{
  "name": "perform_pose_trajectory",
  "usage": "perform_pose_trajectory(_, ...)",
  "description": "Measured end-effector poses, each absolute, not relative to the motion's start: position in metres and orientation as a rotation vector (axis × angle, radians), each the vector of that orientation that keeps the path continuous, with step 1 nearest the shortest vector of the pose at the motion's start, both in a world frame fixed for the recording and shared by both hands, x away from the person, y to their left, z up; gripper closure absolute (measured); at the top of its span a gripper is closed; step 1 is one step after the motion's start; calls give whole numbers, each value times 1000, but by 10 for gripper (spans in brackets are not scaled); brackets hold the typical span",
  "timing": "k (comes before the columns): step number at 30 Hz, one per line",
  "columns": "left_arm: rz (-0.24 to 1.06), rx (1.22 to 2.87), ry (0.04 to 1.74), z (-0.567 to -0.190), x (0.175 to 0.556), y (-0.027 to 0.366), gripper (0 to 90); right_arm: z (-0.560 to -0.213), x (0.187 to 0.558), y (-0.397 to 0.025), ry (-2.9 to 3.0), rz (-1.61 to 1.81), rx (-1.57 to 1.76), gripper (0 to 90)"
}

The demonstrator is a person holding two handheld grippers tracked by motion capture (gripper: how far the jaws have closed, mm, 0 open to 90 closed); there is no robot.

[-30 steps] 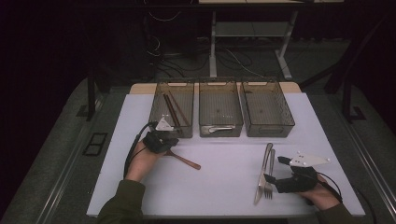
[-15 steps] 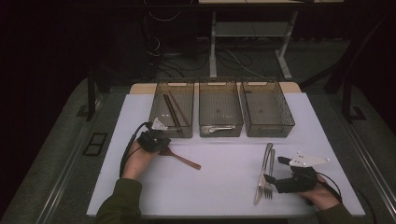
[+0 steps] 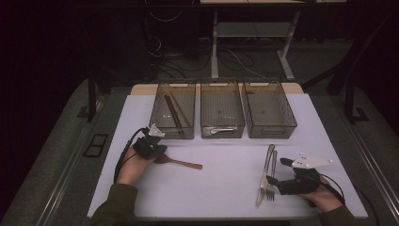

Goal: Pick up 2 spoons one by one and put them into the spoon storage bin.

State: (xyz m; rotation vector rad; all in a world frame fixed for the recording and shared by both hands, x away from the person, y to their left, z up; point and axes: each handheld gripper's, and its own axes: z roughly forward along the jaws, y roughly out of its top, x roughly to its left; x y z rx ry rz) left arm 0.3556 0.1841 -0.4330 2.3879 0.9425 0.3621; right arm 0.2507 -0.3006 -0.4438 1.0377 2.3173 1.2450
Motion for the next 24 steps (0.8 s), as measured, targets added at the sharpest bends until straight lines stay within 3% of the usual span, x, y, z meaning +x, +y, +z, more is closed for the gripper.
perform_pose_trajectory(16, 272, 2322, 920, -430, 318, 195, 859, -444, 250, -299, 2321, 1243, 1036, 118)
perform_pose_trajectory(19, 253, 2253, 924, -424, 315, 197, 796, -444, 250, -299, 2320, 1244, 1031, 118)
perform_pose_trajectory(24, 214, 2147, 903, -419, 305, 205, 593, -444, 250, -300, 2319, 1243, 1035, 118)
